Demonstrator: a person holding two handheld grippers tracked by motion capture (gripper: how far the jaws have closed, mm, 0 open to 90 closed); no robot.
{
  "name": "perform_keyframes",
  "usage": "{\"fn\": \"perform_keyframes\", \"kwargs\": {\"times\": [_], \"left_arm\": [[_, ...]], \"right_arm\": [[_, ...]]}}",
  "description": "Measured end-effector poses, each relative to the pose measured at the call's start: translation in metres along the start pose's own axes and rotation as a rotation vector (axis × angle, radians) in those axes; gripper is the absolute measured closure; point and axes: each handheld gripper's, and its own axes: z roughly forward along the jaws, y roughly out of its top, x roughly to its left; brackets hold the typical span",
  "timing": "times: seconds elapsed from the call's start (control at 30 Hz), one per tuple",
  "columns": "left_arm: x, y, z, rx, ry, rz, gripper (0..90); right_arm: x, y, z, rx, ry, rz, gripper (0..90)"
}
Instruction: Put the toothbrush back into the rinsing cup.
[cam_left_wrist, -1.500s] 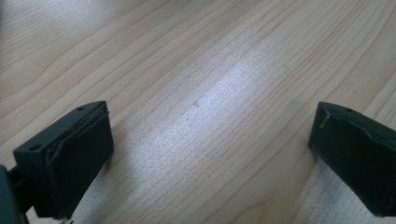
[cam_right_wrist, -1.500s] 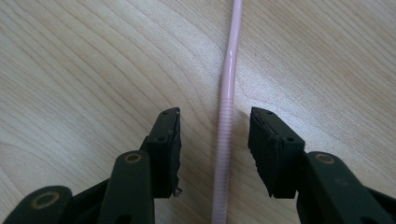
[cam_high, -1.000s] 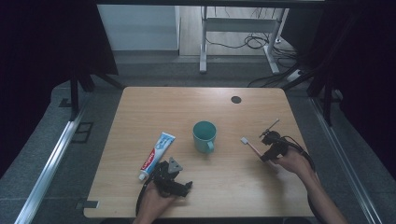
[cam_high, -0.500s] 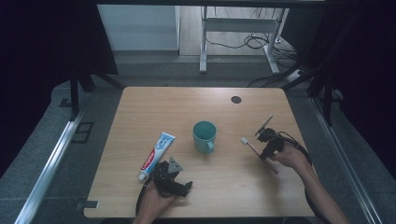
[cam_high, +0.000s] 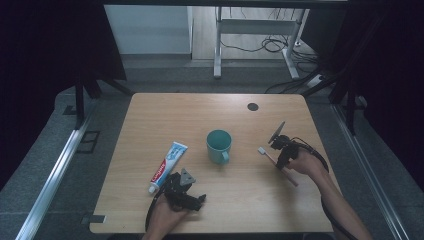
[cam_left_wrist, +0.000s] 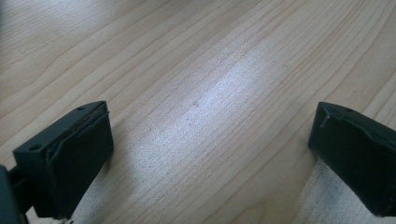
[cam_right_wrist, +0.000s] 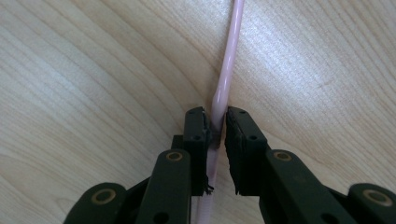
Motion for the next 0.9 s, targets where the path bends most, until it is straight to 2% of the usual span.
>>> {"fn": "perform_keyframes", "kwargs": {"times": [0.2,0.5,0.9], "left_arm": [[0.0,0.0,0.0,0.0,0.0,0.001,0.0],[0.0003,0.0,-0.0002,0.003,0.0,0.005,0.0],[0.0003,0.0001,-0.0002,0.004,0.0,0.004,0.0]], "right_arm": [[-0.0007,0.005,0.003,0.019,0.002,0.002,79.6],[-0.0015,0.0101,0.0063,0.056,-0.023,0.014,83.0],[-0.0054,0.005,0.0021,0.022,0.002,0.035,83.7]]}}
